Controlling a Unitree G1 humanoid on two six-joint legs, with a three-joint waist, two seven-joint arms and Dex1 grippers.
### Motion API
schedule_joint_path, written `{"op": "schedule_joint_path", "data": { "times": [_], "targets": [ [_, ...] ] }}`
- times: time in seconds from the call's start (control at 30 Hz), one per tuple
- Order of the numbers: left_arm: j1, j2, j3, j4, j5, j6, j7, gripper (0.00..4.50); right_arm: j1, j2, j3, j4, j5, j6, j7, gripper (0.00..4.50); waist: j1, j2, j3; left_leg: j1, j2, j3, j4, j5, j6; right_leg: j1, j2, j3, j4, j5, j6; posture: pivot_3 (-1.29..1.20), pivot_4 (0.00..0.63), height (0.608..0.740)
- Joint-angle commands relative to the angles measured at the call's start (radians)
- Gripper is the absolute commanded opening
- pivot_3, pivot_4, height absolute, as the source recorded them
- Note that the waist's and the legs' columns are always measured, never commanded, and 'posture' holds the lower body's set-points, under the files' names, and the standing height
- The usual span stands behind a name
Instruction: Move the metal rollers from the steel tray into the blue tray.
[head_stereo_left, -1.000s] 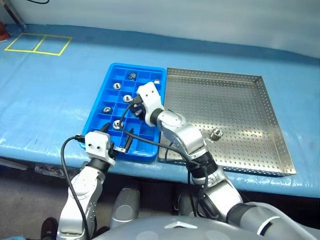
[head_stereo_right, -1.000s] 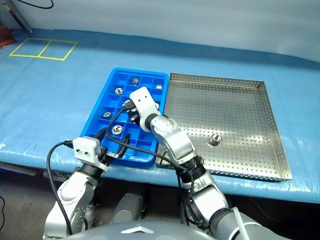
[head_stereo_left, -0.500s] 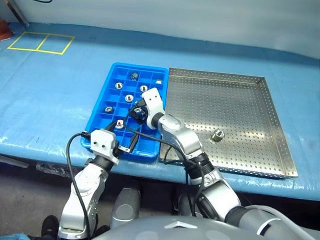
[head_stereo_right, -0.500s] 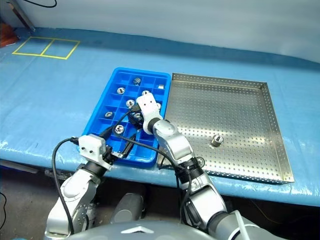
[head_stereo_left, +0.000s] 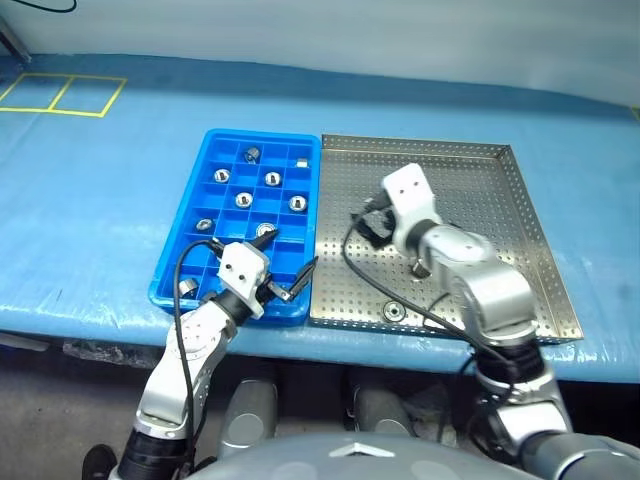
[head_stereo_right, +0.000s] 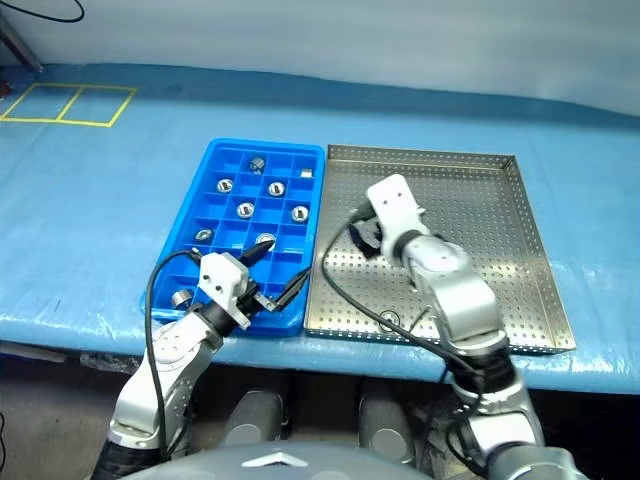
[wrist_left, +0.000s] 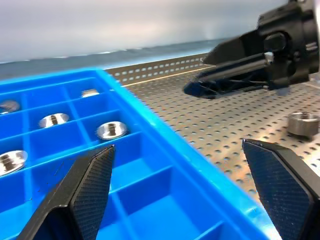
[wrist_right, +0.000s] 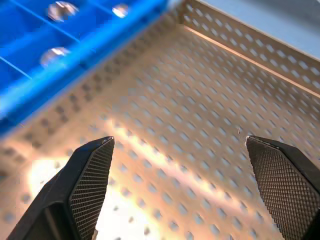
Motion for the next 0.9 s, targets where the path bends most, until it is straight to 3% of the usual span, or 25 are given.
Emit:
{"op": "schedule_joint_path", "data": {
  "times": [0.03,0.23,0.67,0.77,0.9],
  "targets": [
    [-0.034,-0.003,-0.024,-0.002,-0.018,0.014,-0.02,4.5,0.061,-0.055,-0.068,-0.155,0.048,0.124,0.038,4.45,-0.01,0.0,0.0,0.0,0.0,0.0,0.0,0.0,0.0,0.0,0.0,0.0,0.0,0.0,0.0,0.04,0.15,0.74],
    [-0.051,-0.006,-0.028,0.001,-0.022,0.027,-0.03,4.5,0.159,-0.049,-0.135,-0.214,0.076,0.179,0.029,4.45,-0.037,0.0,0.0,0.001,0.0,0.001,0.001,0.0,0.0,0.001,0.001,0.001,0.0,0.0,0.002,0.02,0.15,0.74],
    [-0.061,-0.01,-0.044,-0.014,-0.024,0.055,-0.034,4.5,0.29,0.047,-0.22,-0.036,0.083,-0.052,-0.019,4.45,-0.039,0.0,0.0,0.0,0.0,0.001,0.01,0.0,0.0,0.003,0.001,0.002,0.001,0.001,0.005,0.02,0.15,0.74],
    [-0.056,-0.005,-0.041,-0.017,-0.028,0.058,-0.039,4.5,0.3,0.06,-0.217,-0.004,0.085,-0.082,-0.021,3.87,-0.04,0.0,0.0,0.0,0.0,0.001,0.01,0.0,0.001,0.003,0.001,0.002,0.001,0.002,0.005,0.03,0.15,0.74],
    [-0.055,0.0,-0.035,-0.016,-0.03,0.055,-0.036,4.5,0.306,0.077,-0.214,0.028,0.089,-0.115,-0.029,2.5,-0.039,0.0,0.0,-0.001,0.0,0.001,0.011,0.0,0.001,0.003,0.001,0.002,0.001,0.002,0.005,0.04,0.15,0.74]
  ]
}}
